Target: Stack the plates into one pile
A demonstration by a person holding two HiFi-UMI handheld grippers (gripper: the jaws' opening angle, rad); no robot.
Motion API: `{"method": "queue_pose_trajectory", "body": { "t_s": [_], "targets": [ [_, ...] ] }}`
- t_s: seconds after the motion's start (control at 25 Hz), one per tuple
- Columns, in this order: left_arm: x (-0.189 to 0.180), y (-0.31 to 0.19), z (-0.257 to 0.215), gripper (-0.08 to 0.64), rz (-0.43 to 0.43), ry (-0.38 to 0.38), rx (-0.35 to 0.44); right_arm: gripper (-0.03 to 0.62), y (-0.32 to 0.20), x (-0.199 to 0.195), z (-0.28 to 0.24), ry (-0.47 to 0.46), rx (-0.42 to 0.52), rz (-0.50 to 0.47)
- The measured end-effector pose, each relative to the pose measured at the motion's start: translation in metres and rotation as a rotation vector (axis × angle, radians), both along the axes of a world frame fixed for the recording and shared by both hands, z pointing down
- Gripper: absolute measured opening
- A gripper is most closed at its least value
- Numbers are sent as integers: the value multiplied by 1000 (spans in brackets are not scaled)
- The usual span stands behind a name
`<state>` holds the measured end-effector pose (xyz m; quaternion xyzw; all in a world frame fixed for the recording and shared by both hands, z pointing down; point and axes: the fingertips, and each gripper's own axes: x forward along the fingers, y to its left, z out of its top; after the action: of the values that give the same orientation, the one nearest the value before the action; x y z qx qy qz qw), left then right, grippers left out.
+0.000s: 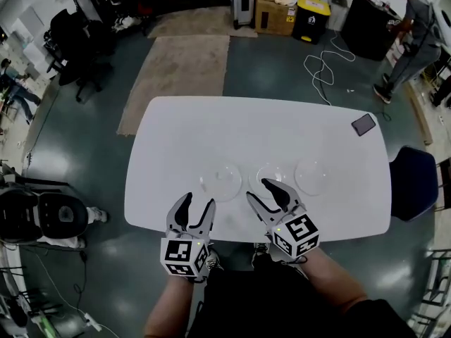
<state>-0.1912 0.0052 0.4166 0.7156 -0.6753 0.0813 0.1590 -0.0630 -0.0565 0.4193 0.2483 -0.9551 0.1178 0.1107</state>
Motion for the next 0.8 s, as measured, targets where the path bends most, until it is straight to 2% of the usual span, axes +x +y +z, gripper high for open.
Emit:
{"method": "queue_pose_trajectory", "body": {
  "t_s": [0.4, 0.8],
  "targets": [
    [-7, -4, 17, 241, -136, -9, -46, 212, -16, -22, 32, 16, -43, -143],
    [-26, 0, 34, 241, -200, -7, -100, 212, -7, -53, 70, 77, -89, -240]
  ]
}}
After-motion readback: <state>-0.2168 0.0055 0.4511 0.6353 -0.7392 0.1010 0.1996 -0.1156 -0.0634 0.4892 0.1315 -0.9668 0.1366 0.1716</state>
